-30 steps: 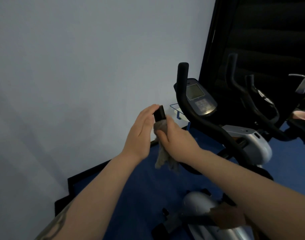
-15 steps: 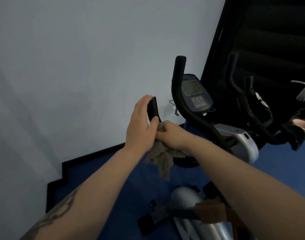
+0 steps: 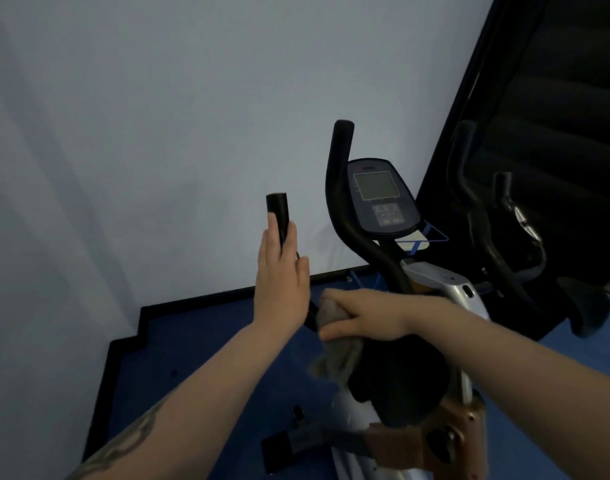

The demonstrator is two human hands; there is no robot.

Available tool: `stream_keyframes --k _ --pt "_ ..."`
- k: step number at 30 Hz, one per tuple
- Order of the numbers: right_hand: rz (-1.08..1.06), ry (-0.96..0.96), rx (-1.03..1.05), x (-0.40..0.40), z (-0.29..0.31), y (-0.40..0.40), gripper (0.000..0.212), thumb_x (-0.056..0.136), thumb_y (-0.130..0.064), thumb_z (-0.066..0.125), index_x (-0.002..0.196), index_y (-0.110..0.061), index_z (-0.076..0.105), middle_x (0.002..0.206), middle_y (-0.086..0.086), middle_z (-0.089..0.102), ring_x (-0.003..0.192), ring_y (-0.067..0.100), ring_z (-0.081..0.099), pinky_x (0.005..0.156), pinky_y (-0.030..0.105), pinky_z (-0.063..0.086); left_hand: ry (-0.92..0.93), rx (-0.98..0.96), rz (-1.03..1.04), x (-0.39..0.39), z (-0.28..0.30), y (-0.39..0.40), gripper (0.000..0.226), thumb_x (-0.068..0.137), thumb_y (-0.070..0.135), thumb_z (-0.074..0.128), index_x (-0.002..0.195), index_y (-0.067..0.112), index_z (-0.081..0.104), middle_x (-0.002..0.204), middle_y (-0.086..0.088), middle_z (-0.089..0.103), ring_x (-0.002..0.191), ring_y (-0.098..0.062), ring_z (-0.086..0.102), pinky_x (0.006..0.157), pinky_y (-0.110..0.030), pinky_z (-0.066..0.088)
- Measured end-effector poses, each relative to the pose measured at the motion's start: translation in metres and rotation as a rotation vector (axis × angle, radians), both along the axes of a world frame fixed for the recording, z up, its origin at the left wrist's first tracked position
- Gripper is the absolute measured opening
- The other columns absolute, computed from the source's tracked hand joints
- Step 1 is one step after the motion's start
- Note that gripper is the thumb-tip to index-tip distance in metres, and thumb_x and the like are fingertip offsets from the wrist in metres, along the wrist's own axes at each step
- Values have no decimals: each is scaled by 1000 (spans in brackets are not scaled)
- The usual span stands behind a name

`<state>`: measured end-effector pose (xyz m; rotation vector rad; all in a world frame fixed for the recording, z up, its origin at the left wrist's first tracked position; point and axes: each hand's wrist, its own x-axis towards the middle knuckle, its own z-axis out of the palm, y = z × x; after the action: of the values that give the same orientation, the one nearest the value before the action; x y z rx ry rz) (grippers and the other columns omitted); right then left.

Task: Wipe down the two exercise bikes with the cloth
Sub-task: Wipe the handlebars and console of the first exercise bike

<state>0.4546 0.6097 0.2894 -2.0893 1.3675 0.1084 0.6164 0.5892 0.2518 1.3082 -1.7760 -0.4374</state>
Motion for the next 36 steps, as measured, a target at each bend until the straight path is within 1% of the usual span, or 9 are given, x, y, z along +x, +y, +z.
stream_keyframes --k 3,8,11,15,18,22,25,34,36 --pt "35 -3 -42 -19 5 2 11 94 -51 52 96 -40 53 96 -20 59 94 3 57 89 28 44 59 24 60 -6 -3 9 50 106 23 32 154 20 19 163 5 -3 148 -15 13 121 -36 18" --pt "13 -76 -169 -11 -9 10 27 102 -45 38 105 -26 56 103 -7 59 95 11 55 81 32 43 -167 18 234 -30 -2 23 55 100 5 39 152 17 27 163 -2 -3 150 -21 -1 122 -38 10" --pt "-264 -361 -314 -28 2 17 26 102 -35 44 99 -14 59 96 2 66 89 16 61 81 33 49 -185 -22 246 -40 0 33 53 95 3 47 145 17 41 162 -4 9 150 -23 3 121 -41 7" --pt "-664 -624 -604 -51 32 22 22 100 -44 42 87 -30 53 81 -11 61 72 -1 55 61 21 40 -37 -53 222 -64 10 33 35 94 8 51 125 19 63 148 -2 44 143 -18 29 121 -32 0" --pt "-707 -769 -856 -63 50 21 21 99 -47 41 85 -33 48 80 -11 60 74 1 57 62 24 43 -133 -20 341 -78 9 28 27 96 22 48 114 26 68 132 7 58 130 -8 43 118 -29 -9" --pt "-526 -515 -754 -50 8 15 27 97 -39 49 116 -21 51 118 3 53 111 23 49 93 40 41 -343 37 411 -81 2 28 27 92 30 47 102 34 72 106 15 68 110 -4 55 114 -28 -16" --pt "-469 -357 -635 -47 -20 5 46 98 -37 50 139 -20 37 135 8 45 116 29 50 93 42 44 -371 27 420 -81 2 28 26 91 27 49 96 36 73 89 14 67 102 -5 57 114 -27 -17" --pt "-472 -185 -754 -50 -32 7 48 97 -41 51 134 -14 38 122 10 50 103 29 58 82 40 49 -524 57 428 -80 -1 27 29 93 32 45 95 37 73 89 14 68 99 -6 58 113 -32 -16" --pt "-462 -146 -652 -54 -22 -6 46 98 -45 47 131 -13 40 122 10 52 103 30 58 81 39 48 -546 60 437 -82 -1 26 31 94 36 41 94 37 73 83 13 68 96 -6 59 113 -33 -18"
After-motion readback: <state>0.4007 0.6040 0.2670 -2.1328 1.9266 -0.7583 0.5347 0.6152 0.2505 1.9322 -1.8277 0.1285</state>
